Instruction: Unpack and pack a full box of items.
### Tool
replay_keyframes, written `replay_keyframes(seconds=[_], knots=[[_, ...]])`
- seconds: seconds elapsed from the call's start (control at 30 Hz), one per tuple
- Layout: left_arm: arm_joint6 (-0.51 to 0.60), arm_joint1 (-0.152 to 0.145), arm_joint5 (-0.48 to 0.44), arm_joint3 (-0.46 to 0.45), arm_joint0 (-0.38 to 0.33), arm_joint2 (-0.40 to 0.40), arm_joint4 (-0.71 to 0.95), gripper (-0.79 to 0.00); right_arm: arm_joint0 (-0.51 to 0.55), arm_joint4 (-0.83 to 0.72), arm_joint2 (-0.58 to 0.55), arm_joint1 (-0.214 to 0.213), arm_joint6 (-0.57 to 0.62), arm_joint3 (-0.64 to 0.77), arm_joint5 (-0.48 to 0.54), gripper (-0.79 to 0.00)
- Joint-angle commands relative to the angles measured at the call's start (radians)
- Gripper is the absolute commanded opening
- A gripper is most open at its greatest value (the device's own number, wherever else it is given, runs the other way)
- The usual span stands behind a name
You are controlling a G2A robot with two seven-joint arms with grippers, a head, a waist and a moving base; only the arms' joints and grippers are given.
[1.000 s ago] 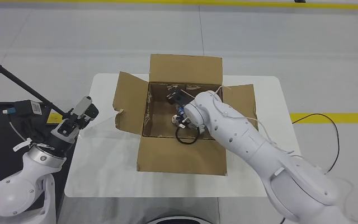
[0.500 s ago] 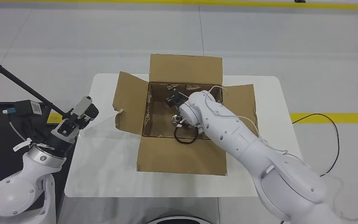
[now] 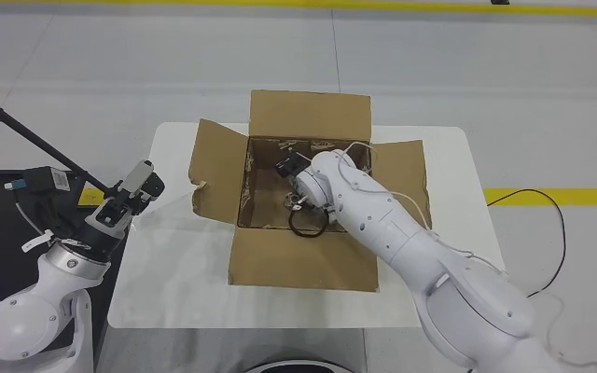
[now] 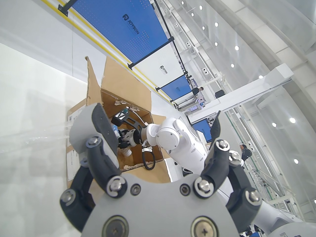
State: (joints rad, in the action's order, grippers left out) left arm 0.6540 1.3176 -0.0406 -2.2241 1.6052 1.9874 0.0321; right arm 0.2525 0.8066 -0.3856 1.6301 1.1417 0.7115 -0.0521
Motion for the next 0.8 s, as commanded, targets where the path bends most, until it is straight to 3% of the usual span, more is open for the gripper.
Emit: replay_keyframes(seconds=[0.0, 0.33, 0.77], knots=[[0.000, 0.000, 0.000, 0.000, 0.000, 0.000, 0.000, 0.000, 0.001, 0.008, -0.006, 0.000, 0.002, 0.005, -0.004, -0.785], [0.000, 0.000, 0.000, 0.000, 0.000, 0.000, 0.000, 0.000, 0.029, 0.067, -0.056, -0.027, 0.034, 0.114, -0.030, -0.785], [0.000, 0.000, 0.000, 0.000, 0.000, 0.000, 0.000, 0.000, 0.142, 0.183, -0.201, -0.127, 0.104, 0.412, 0.013, -0.785]])
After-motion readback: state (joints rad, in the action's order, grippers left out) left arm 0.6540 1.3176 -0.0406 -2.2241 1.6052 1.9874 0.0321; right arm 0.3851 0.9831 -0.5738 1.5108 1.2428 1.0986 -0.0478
